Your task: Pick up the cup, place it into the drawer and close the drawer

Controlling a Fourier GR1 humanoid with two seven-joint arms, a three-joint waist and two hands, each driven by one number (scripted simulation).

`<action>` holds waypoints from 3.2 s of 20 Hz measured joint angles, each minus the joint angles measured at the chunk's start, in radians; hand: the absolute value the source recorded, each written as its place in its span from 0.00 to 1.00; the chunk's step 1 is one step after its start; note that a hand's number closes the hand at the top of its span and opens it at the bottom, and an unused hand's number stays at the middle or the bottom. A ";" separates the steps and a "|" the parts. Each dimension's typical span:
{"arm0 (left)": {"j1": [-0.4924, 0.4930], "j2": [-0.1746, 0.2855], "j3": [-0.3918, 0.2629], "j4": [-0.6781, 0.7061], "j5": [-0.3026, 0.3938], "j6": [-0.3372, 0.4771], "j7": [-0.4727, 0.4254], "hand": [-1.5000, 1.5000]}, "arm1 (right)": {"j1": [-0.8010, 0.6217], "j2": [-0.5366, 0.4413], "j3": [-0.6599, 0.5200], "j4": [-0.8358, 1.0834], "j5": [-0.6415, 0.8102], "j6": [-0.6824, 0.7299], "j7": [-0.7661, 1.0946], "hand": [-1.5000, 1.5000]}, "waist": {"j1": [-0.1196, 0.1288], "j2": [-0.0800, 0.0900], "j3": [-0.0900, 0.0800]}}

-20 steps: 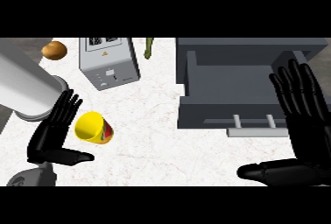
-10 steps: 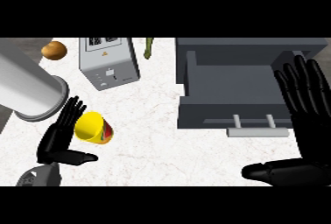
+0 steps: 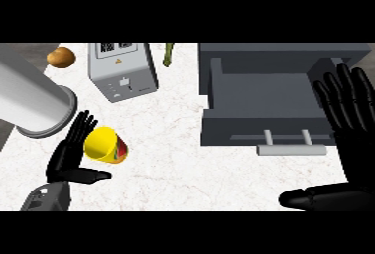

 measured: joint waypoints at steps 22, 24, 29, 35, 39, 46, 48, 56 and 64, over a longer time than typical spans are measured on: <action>-0.207 0.031 0.017 0.428 -0.035 0.011 -0.185 0.00 | 0.016 0.004 0.002 0.002 -0.009 0.020 -0.018 0.00 | -0.008 0.003 -0.001; -0.218 0.036 0.020 0.461 -0.035 -0.001 -0.193 0.00 | -0.005 0.004 0.005 0.005 -0.010 0.016 -0.005 0.00 | -0.010 0.004 -0.001; -0.216 0.024 0.016 0.470 -0.020 -0.052 -0.184 0.00 | 0.010 0.004 0.004 -0.001 -0.012 0.019 -0.004 0.00 | -0.009 0.003 -0.001; -0.216 0.002 0.006 0.465 -0.005 -0.108 -0.173 1.00 | -0.007 -0.007 -0.021 0.023 -0.032 0.027 -0.011 0.00 | -0.009 0.005 -0.002; -0.214 0.001 0.000 0.450 0.005 -0.135 -0.174 1.00 | 0.004 -0.001 -0.009 -0.015 -0.026 0.016 0.012 0.00 | -0.011 0.004 -0.002; -0.217 -0.006 -0.001 0.410 0.008 -0.086 -0.236 1.00 | 0.000 -0.013 -0.026 -0.014 -0.042 0.024 0.017 0.00 | -0.011 0.005 -0.002; -0.214 -0.013 0.000 0.393 0.010 -0.063 -0.258 1.00 | -0.008 -0.010 -0.026 -0.011 -0.035 0.017 0.017 0.00 | -0.009 0.004 -0.002; -0.143 -0.065 0.067 0.282 0.084 0.078 -0.313 1.00 | 0.012 -0.005 -0.018 -0.016 -0.019 0.017 0.006 0.00 | 0.005 -0.001 0.000; -0.100 -0.122 0.005 -0.005 0.118 0.096 -0.220 1.00 | 0.027 0.000 -0.015 -0.017 -0.003 0.008 0.009 0.00 | 0.013 -0.006 0.001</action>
